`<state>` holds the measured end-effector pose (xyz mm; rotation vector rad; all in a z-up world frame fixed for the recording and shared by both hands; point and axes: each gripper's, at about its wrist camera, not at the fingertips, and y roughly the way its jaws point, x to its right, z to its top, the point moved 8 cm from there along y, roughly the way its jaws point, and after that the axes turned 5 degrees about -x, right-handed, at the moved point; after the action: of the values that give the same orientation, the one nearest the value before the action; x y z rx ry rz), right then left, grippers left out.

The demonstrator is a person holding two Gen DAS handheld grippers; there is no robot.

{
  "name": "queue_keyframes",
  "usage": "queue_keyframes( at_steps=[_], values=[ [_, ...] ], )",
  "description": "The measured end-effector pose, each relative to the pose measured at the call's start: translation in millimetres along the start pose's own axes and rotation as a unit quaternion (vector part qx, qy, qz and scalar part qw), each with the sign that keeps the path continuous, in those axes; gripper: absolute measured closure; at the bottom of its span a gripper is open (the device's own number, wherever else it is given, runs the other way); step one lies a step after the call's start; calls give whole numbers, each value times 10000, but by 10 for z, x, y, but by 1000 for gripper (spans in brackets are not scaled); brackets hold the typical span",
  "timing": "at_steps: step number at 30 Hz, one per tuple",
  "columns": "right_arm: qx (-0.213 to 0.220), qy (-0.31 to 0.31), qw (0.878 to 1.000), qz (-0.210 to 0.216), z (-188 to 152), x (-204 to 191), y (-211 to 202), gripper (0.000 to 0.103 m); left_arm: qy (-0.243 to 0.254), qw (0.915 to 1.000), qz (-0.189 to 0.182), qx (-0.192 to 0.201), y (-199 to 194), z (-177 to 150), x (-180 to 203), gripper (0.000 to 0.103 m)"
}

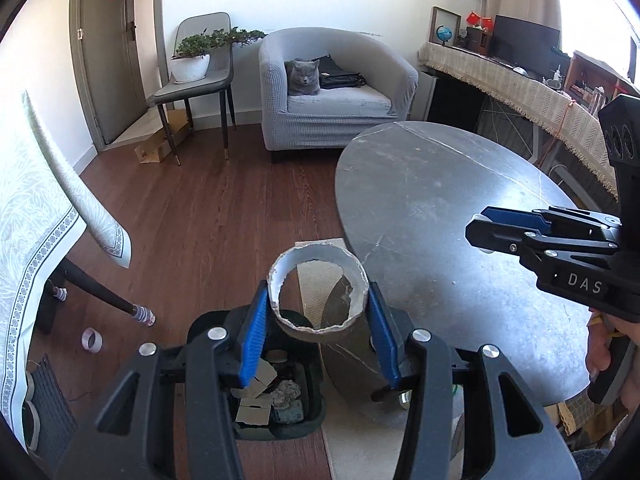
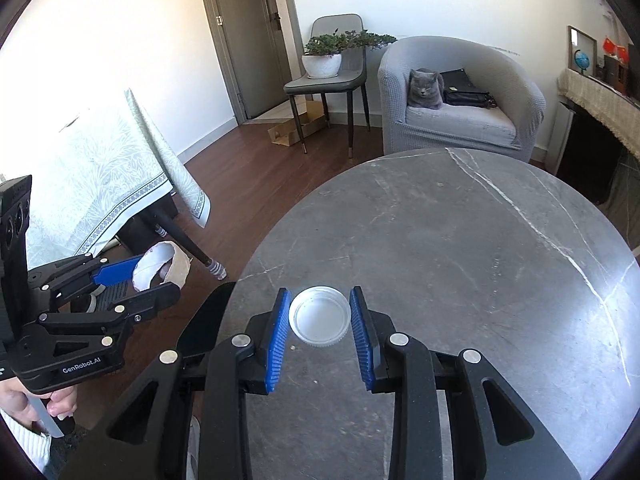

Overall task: Collect trash
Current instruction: 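Carry the tape ring and white cap in both tools over the green bin, then open the left tool to drop the tape ring into the bin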

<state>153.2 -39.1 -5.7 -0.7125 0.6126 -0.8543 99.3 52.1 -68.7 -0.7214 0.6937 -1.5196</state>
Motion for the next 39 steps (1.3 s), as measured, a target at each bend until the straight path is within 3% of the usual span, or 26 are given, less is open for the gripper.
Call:
queue_keyframes(
  at_steps=[16, 22, 39],
  values=[
    [-63, -441, 9986, 295, 134, -612, 218, 73, -229, 9972, 311, -635, 361, -445, -652, 53],
    [-101, -480, 9980, 411, 180, -756, 316, 73, -530, 9927, 74, -1077, 637, -691, -858, 53],
    [-302, -750, 9943, 694, 241, -1282, 656, 72, -870, 9806, 11, -1759, 1056, -1141, -1288, 53]
  ],
)
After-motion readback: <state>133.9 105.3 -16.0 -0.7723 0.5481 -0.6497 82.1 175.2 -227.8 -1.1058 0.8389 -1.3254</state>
